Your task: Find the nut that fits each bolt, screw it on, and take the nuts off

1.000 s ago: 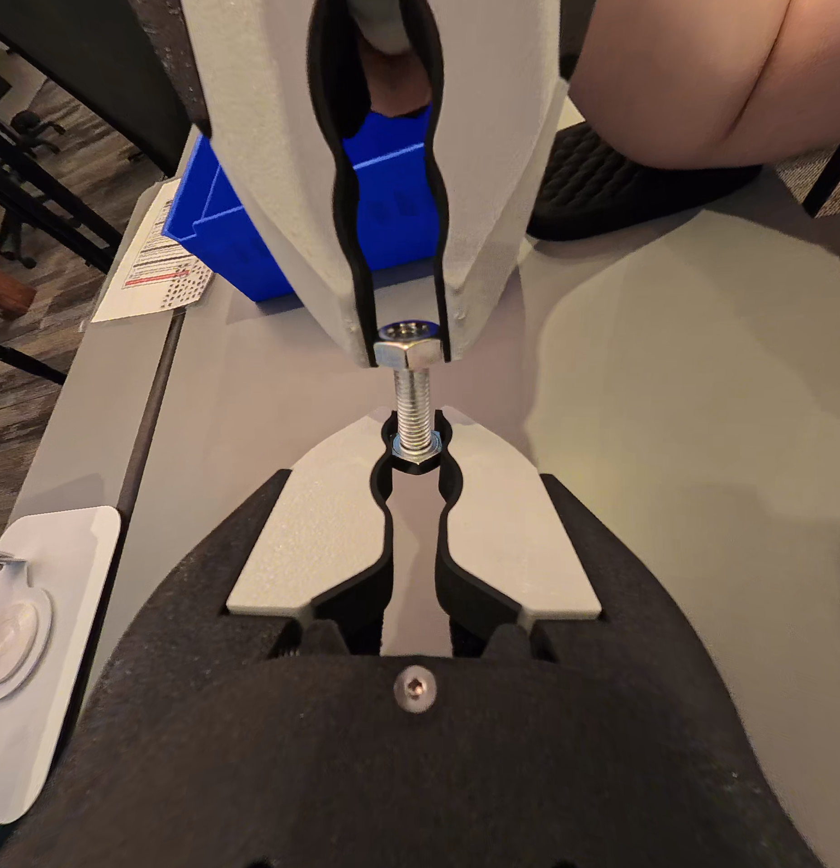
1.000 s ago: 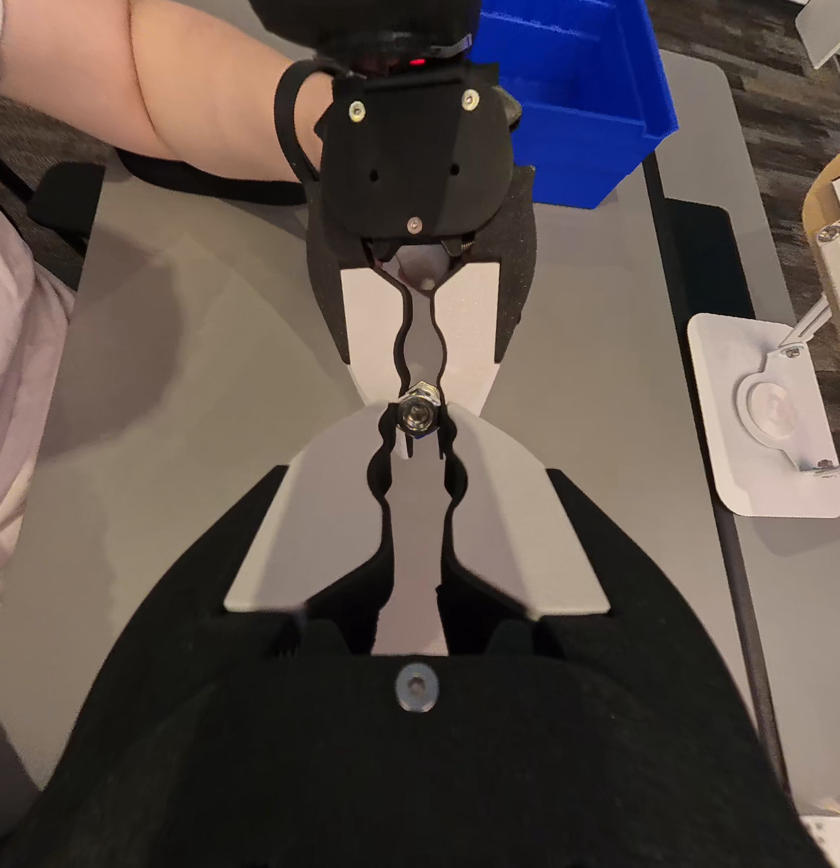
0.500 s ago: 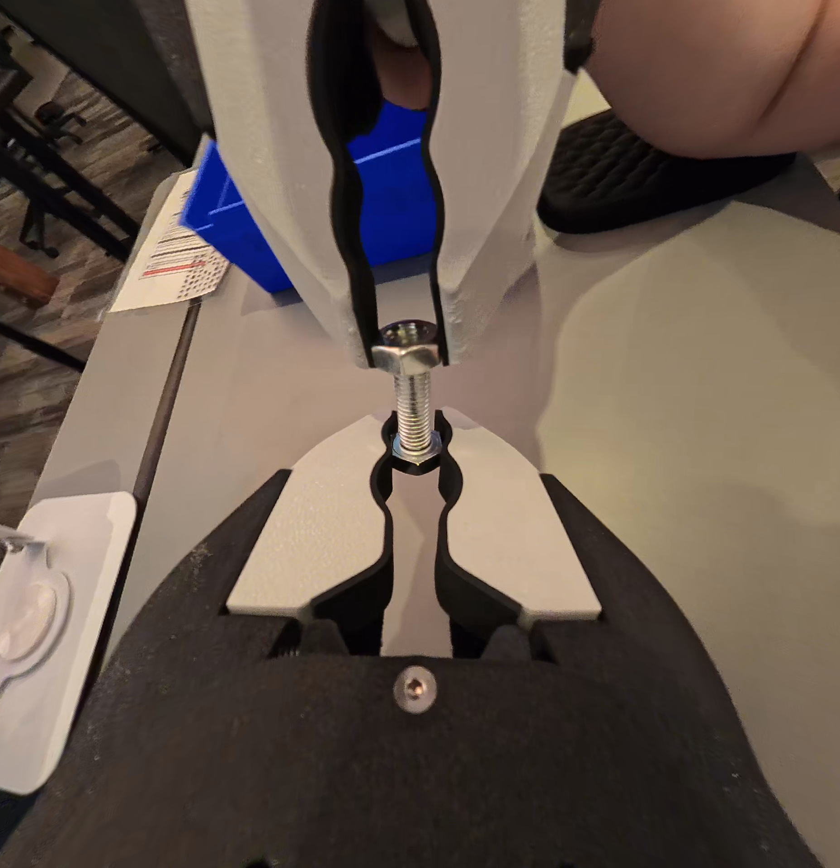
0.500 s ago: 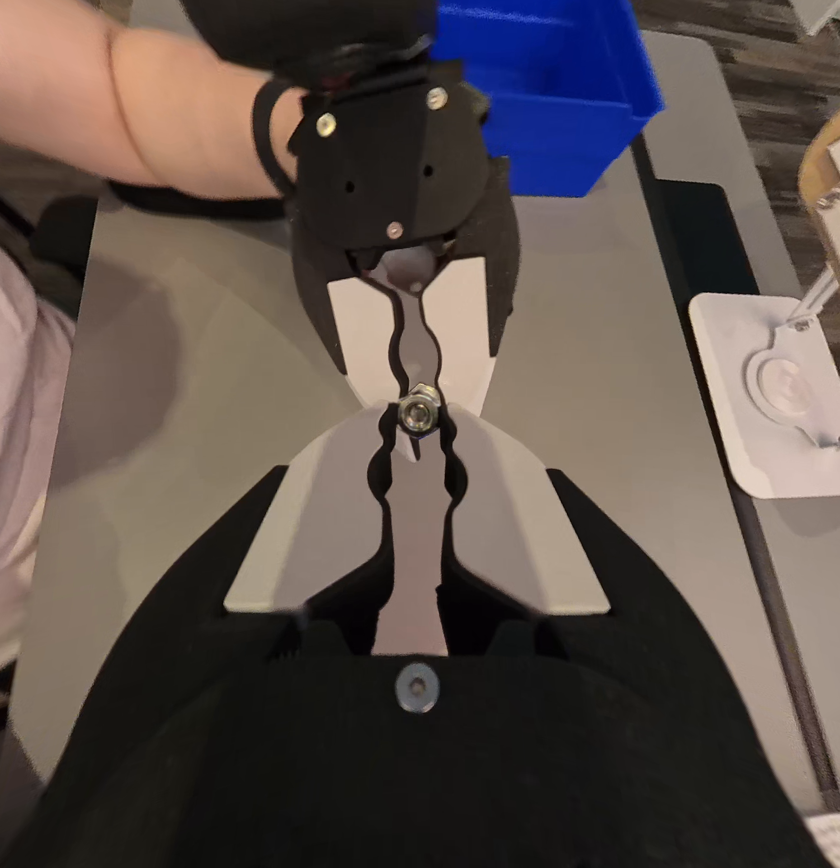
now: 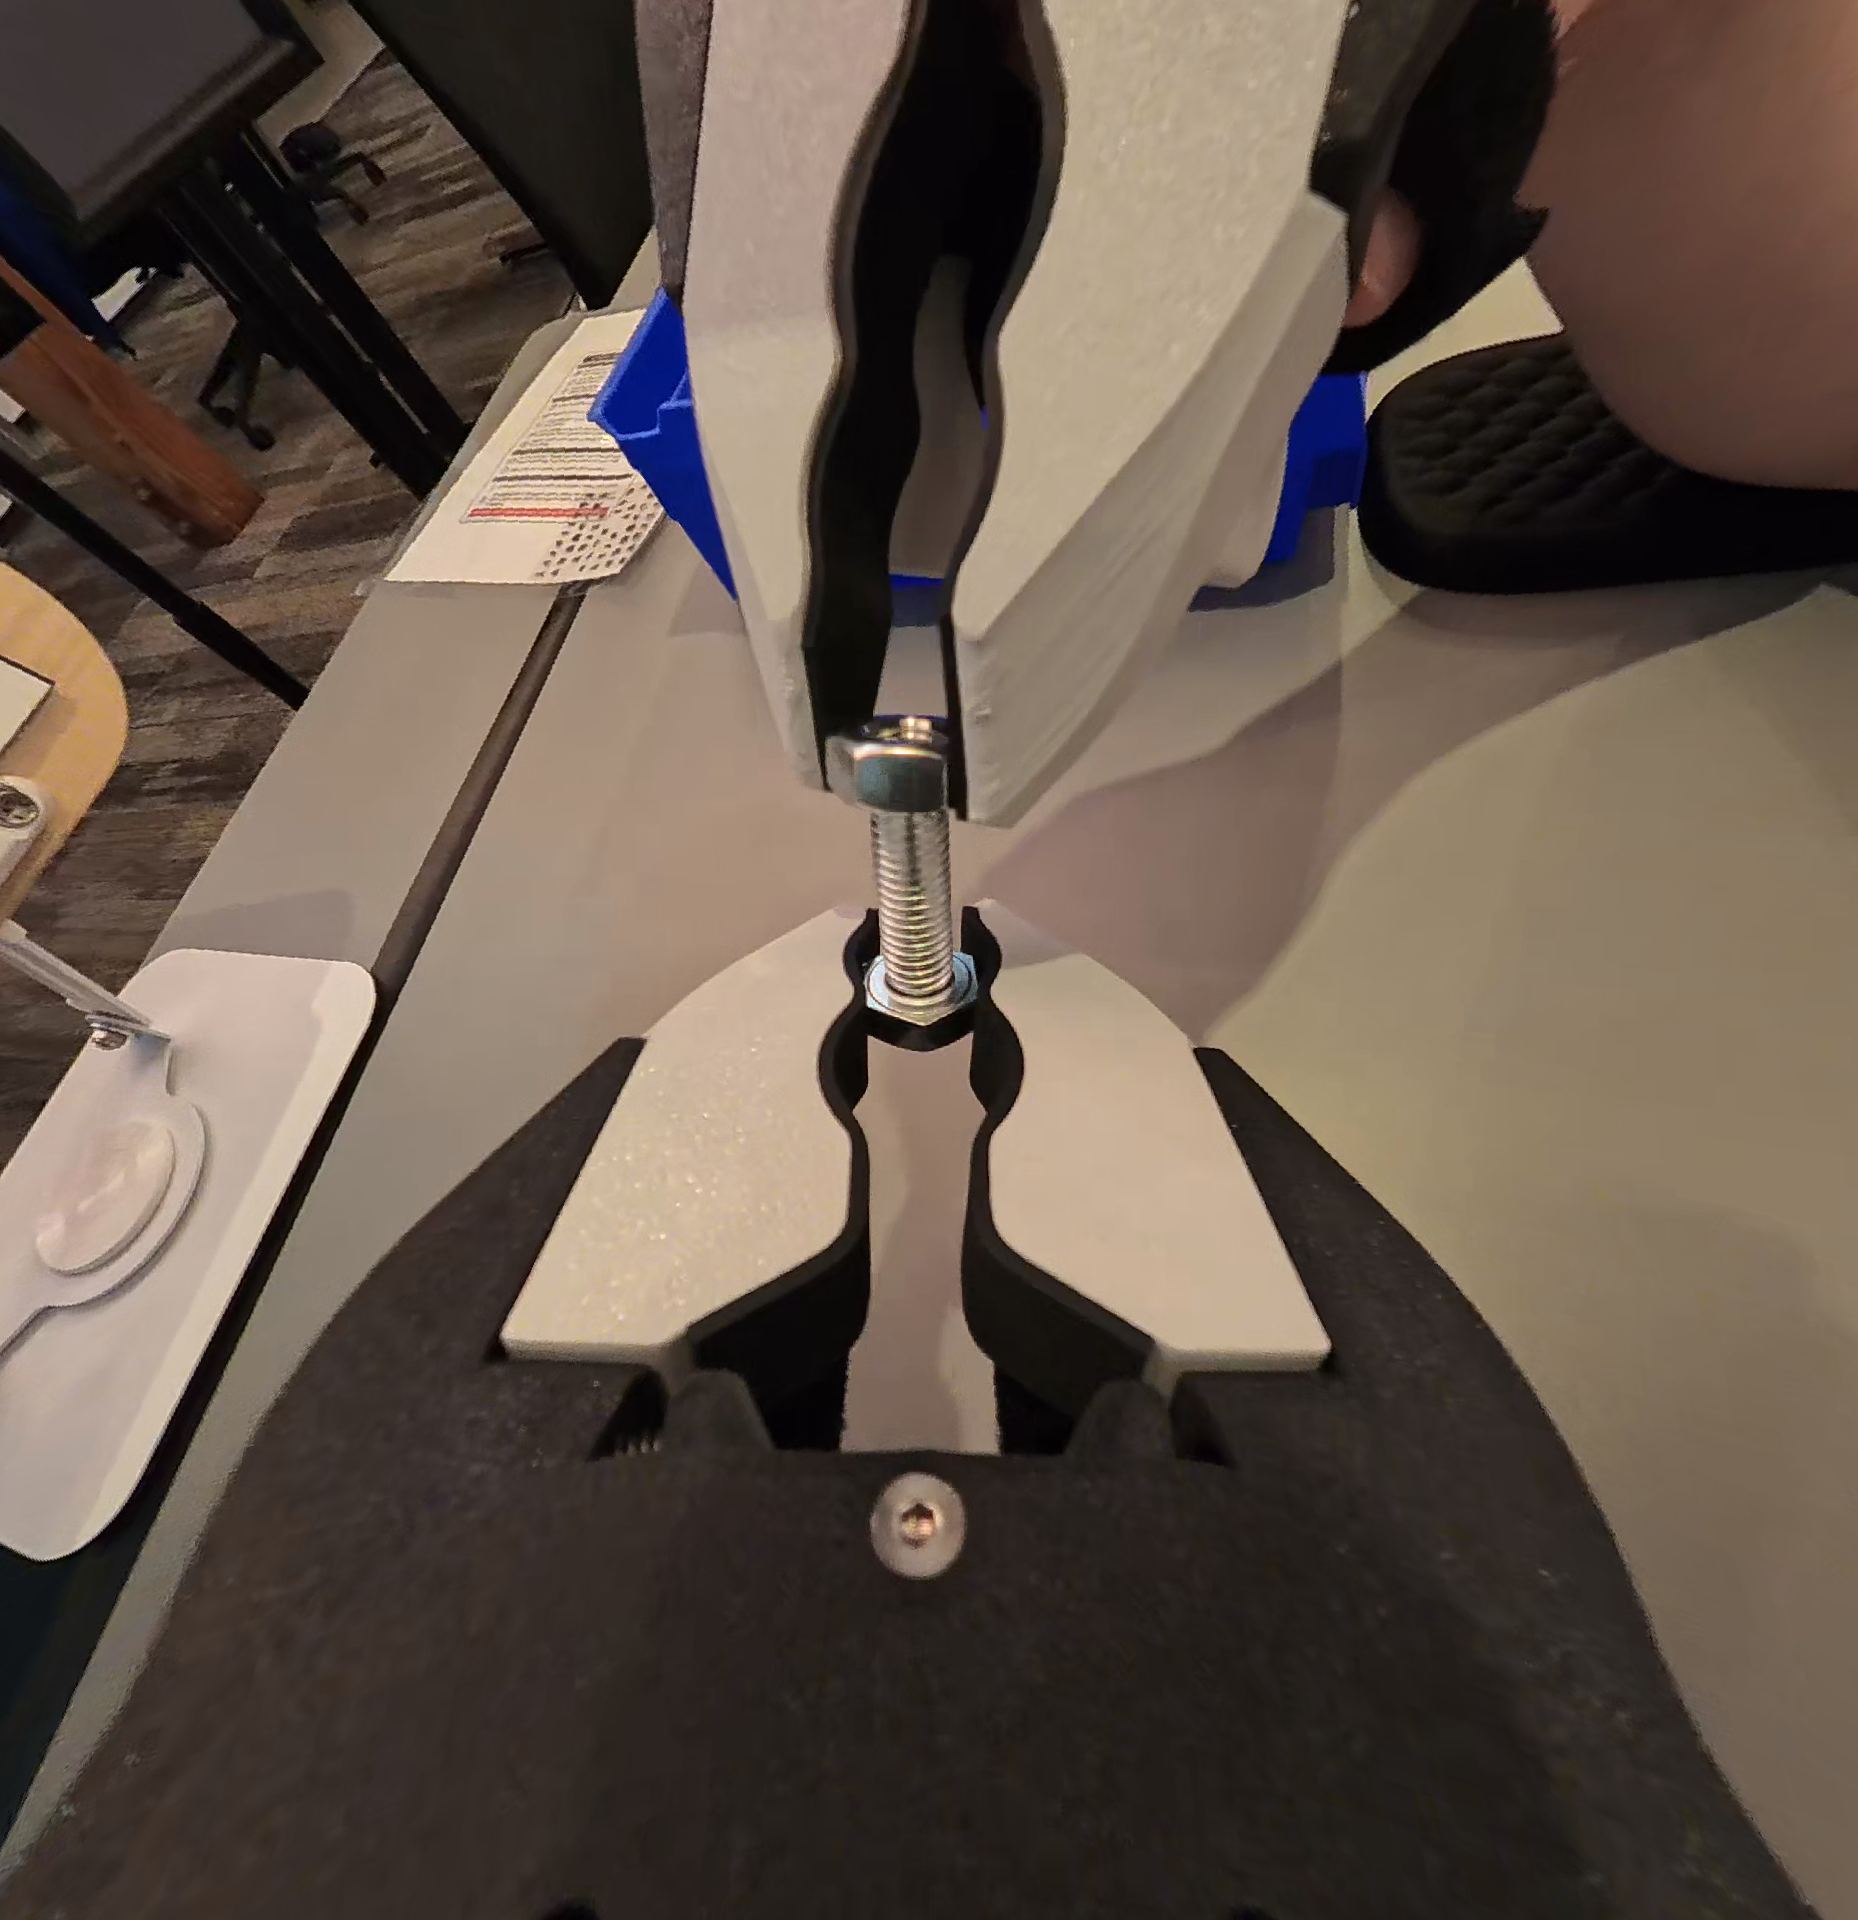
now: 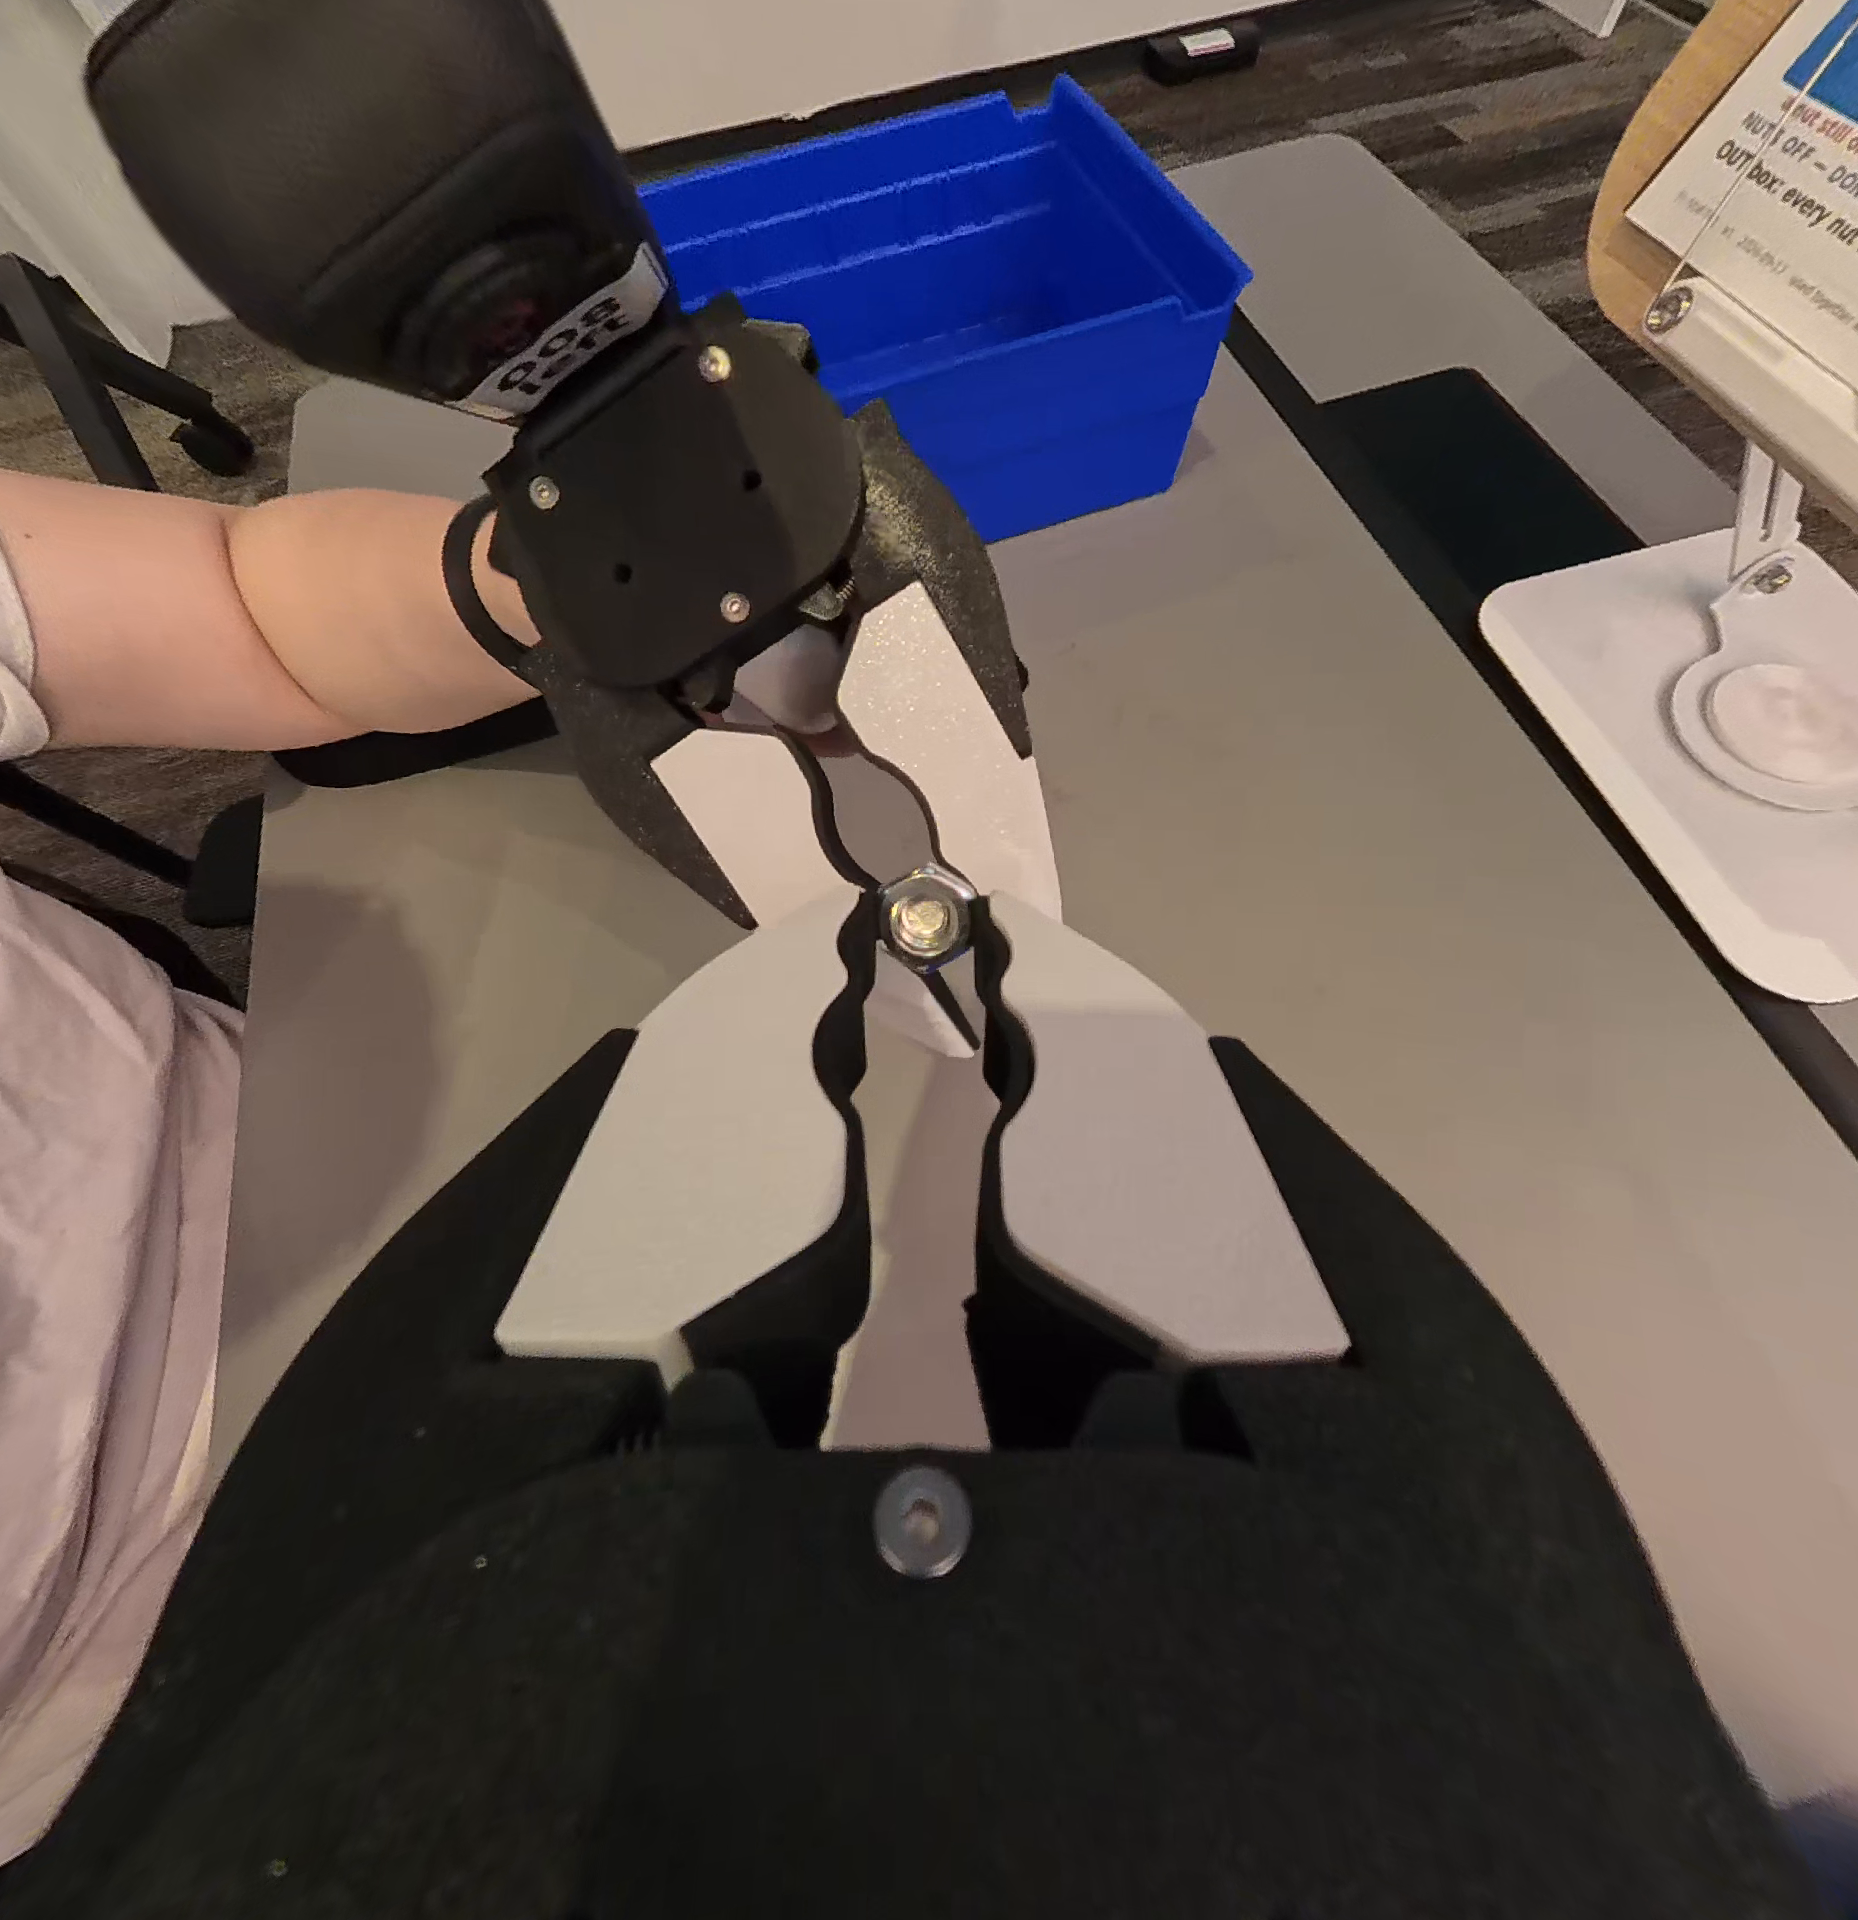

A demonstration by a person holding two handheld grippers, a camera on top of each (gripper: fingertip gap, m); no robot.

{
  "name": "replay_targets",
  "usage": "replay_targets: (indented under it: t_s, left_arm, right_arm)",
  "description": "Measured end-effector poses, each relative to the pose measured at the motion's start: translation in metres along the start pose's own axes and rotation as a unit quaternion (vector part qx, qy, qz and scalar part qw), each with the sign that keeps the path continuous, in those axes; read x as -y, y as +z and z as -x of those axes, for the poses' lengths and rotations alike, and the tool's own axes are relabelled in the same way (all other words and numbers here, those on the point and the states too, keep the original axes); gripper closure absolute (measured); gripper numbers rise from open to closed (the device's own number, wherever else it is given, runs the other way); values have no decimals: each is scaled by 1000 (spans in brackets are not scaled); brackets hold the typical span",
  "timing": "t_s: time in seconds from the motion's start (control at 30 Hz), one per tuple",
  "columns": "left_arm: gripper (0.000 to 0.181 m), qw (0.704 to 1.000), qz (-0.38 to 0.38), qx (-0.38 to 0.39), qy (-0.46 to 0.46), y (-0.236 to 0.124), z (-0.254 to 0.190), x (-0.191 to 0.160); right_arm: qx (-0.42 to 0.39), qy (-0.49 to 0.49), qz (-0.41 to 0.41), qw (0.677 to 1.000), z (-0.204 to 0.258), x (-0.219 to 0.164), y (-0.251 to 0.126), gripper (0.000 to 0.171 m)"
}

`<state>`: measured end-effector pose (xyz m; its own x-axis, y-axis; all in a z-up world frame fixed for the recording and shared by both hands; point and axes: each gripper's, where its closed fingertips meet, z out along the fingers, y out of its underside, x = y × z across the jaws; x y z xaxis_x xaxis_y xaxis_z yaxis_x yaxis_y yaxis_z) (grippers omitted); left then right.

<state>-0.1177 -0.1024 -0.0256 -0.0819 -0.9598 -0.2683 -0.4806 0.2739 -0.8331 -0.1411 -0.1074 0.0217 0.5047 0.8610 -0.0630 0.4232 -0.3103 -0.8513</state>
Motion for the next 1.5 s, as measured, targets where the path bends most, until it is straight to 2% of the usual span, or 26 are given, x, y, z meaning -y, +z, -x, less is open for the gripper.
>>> replay_targets:
  t_s: [0.37,0.57,0.87,1.27,1.5]
  left_arm:
    - [167,999,-29,-19,-14,-5,-3,9]
    - [167,999,6,-42,22,1,-17,1]
    - [167,990,49,-117,54,11,-48,-15]
    - [167,981,54,-172,70,11,-68,-20]
    - [167,970,72,-219,73,9,-83,-26]
  right_arm:
    - [-15,-47,-6,999,3,6,-5,154]
    - [-11,-119,59,991,11,-12,-5,154]
    - [-7,-284,154,946,26,-42,-5,154]
    - [32,-361,163,918,40,-55,-6,154]
    - [34,-441,182,878,50,-64,-4,154]
